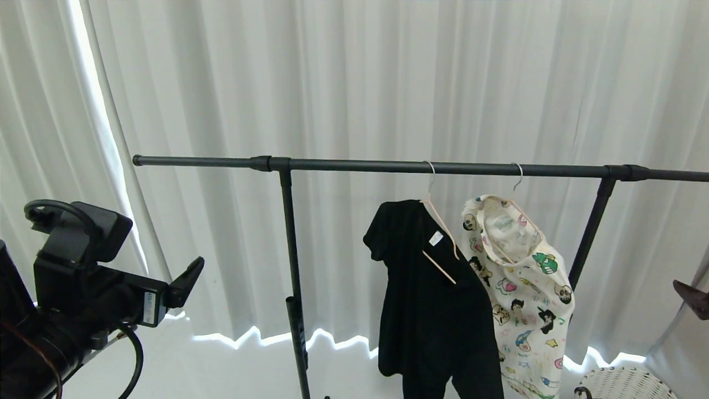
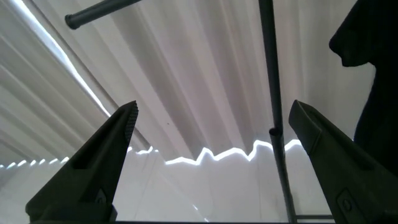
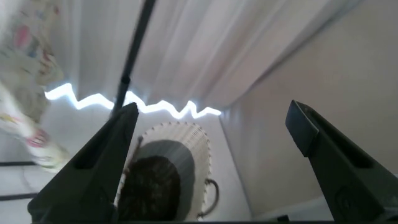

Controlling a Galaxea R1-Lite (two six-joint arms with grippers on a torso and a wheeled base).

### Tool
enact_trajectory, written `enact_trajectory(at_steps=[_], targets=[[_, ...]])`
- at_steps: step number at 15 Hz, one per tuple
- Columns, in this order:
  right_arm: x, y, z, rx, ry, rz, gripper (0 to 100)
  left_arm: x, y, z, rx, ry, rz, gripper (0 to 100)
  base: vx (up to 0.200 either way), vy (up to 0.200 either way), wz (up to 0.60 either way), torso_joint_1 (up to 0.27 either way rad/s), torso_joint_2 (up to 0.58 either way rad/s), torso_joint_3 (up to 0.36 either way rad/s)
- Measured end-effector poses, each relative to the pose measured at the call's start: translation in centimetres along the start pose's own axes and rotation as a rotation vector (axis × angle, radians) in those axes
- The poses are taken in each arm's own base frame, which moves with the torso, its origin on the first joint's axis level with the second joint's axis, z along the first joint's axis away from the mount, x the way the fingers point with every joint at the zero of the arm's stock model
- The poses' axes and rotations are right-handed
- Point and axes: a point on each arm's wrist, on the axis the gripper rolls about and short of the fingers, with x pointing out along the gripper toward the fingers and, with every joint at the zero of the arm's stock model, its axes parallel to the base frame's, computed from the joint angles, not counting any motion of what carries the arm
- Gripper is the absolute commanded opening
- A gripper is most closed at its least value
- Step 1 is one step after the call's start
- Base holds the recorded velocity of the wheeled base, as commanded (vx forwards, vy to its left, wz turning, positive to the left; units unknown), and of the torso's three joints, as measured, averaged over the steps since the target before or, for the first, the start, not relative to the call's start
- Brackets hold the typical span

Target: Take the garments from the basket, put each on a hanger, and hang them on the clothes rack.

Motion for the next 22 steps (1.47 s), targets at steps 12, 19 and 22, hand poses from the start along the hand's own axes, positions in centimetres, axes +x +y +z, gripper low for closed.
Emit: enact_trajectory(at_steps=[12, 19, 22], targets=[[-0.5, -0.8, -1.3, -0.007, 0.041, -0.067, 100, -3.6, 0.5, -4.6, -0.001, 0.094, 0.052, 100, -0.067, 0.000, 0.00, 0.001, 0.00, 0.001], [-0.5, -0.7, -1.5, -0.012, 0.045, -0.066, 100, -5.4, 1.0, -7.5, -0.015, 0.202, 0.162, 100, 0.000, 0.000, 0.00, -0.002, 0.01, 0.006], [-0.6, -0.7, -1.6, -0.011, 0.045, -0.066, 100, -6.1, 1.4, -8.2, -0.036, 0.246, 0.208, 100, 0.000, 0.000, 0.00, -0.168, 0.39, 0.209]])
